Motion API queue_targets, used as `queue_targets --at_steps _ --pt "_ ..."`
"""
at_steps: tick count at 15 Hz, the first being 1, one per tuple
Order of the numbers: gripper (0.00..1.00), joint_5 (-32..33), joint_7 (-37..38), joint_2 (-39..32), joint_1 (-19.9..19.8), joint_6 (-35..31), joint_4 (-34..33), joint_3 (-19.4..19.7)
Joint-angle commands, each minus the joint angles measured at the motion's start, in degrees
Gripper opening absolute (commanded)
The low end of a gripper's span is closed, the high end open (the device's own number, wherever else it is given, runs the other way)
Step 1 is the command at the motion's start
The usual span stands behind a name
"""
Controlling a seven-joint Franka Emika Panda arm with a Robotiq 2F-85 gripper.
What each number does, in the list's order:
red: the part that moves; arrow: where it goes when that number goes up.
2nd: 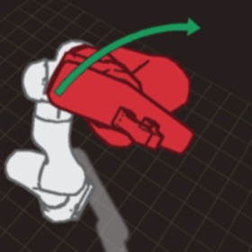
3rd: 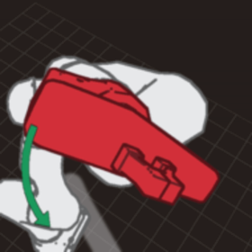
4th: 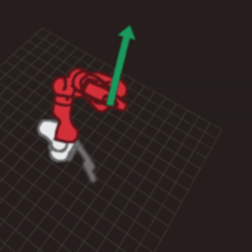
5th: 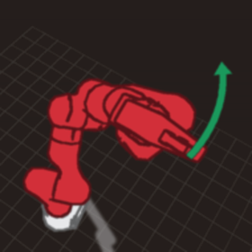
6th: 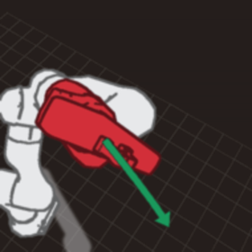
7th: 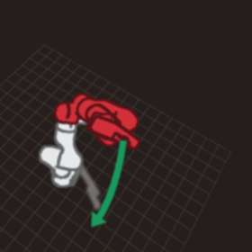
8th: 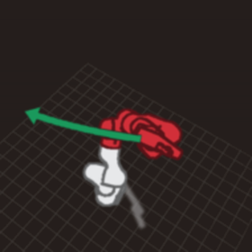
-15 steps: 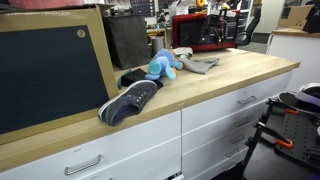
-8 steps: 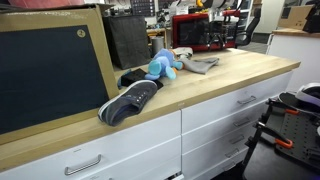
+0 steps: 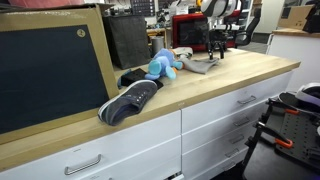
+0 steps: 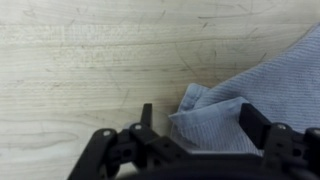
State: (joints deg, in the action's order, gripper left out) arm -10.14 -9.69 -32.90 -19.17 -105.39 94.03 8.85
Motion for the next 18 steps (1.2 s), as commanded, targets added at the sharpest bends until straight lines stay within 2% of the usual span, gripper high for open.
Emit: queue_targets --at_steps 1,6,9,14,18 --pt "0.56 0.5 -1.8 4.15 0.69 -3.94 6.32 -0.56" --pt "0.18 -0.39 -6.17 6.13 -0.28 -6.91 8.42 -1.22" --pt "0.0 1.34 -11.03 6.9 -1.1 -8.16 8.09 -0.66" --pt "0.01 8.57 -17.32 5.87 -1.72 -14.11 7.69 0.83" --pt "0.01 12.89 -19.3 4.64 -2.79 -17.98 7.23 1.16"
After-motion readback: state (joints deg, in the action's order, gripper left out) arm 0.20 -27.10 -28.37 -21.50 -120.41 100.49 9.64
